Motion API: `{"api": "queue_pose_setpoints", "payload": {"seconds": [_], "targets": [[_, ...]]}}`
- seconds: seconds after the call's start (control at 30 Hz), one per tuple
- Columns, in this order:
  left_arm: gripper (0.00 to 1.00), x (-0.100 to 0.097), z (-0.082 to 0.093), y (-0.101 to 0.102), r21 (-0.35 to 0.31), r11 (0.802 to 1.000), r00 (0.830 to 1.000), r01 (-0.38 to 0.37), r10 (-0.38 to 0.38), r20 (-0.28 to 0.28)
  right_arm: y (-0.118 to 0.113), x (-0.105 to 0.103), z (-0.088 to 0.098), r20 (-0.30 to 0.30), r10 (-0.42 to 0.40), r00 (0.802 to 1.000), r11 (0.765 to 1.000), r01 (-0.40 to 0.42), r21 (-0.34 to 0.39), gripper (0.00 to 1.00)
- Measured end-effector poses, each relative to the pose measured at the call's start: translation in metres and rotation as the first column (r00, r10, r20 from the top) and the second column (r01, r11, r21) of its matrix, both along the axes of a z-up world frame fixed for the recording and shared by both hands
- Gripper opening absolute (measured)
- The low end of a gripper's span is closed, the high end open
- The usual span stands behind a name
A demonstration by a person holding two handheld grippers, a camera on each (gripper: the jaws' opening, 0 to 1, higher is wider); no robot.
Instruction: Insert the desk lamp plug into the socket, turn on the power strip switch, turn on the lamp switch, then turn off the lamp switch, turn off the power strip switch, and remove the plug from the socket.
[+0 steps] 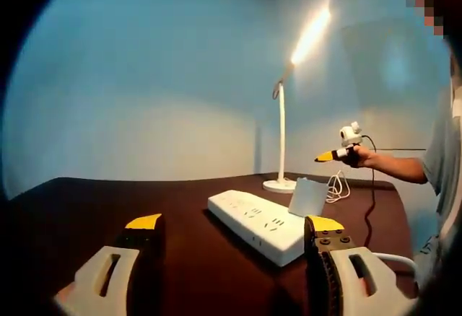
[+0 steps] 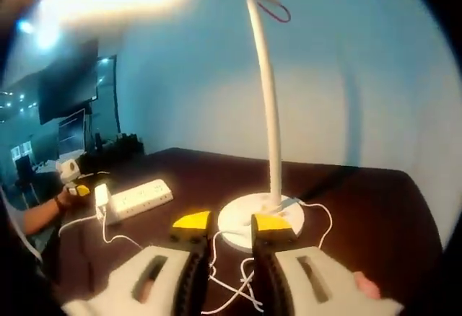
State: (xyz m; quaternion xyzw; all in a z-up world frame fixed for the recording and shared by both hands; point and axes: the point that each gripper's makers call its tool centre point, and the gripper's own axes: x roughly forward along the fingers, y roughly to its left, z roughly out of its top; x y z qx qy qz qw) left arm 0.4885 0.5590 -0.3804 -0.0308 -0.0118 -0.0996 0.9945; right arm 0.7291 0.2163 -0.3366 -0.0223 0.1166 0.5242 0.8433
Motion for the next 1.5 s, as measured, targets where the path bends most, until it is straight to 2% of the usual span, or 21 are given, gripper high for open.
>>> {"api": "queue_pose_setpoints", "payload": {"seconds": [0.1,0.27,0.5,0.57,0.7,0.87,0.93,1.03,1.33,1.5], "targets": [[0.75,0.000,0.000,0.000,0.001,1.000,1.000,-0.003,0.003,-0.002,-0.003,-0.014,0.003,0.007,0.011,1.000,1.000,-0.011,0.001,0.25],[0.77,0.000,0.002,-0.001,-0.015,1.000,1.000,0.006,-0.006,0.010,-0.009,-0.023,0.009,0.017,0.012,1.000,1.000,-0.012,0.018,0.35],[0.81,-0.001,0.010,-0.001,-0.047,0.999,0.999,0.014,-0.012,0.044,-0.013,-0.037,0.011,0.038,-0.005,0.999,1.000,0.004,0.021,0.60],[0.81,-0.001,0.009,-0.001,-0.043,0.999,0.999,0.013,-0.012,0.041,-0.014,-0.041,0.006,0.035,0.004,0.999,1.000,-0.004,-0.003,0.67],[0.83,0.000,0.008,-0.001,-0.037,0.999,0.999,0.013,-0.012,0.035,-0.012,-0.058,-0.003,0.023,0.024,0.999,1.000,-0.024,0.006,0.79],[0.87,0.001,0.006,-0.002,-0.022,1.000,1.000,0.005,-0.005,0.026,-0.012,-0.065,-0.014,0.004,0.034,0.999,0.999,-0.034,0.014,0.83],[0.89,0.000,0.009,-0.004,-0.031,0.999,0.999,0.008,-0.006,0.043,-0.011,-0.067,-0.018,-0.021,0.038,0.999,0.999,-0.037,0.034,0.87],[0.89,0.000,0.013,-0.002,-0.039,0.999,0.998,0.003,0.000,0.062,-0.011,-0.071,-0.027,-0.045,0.040,0.998,0.999,-0.039,0.026,0.89],[0.89,0.001,0.010,-0.002,-0.033,0.999,0.999,0.001,0.000,0.049,-0.014,-0.080,-0.037,-0.053,0.053,0.997,0.998,-0.052,0.027,0.96],[0.89,0.000,0.011,-0.002,-0.033,0.999,0.999,0.004,-0.003,0.052,-0.017,-0.087,-0.043,-0.064,0.056,0.996,0.998,-0.054,0.037,0.96]]}}
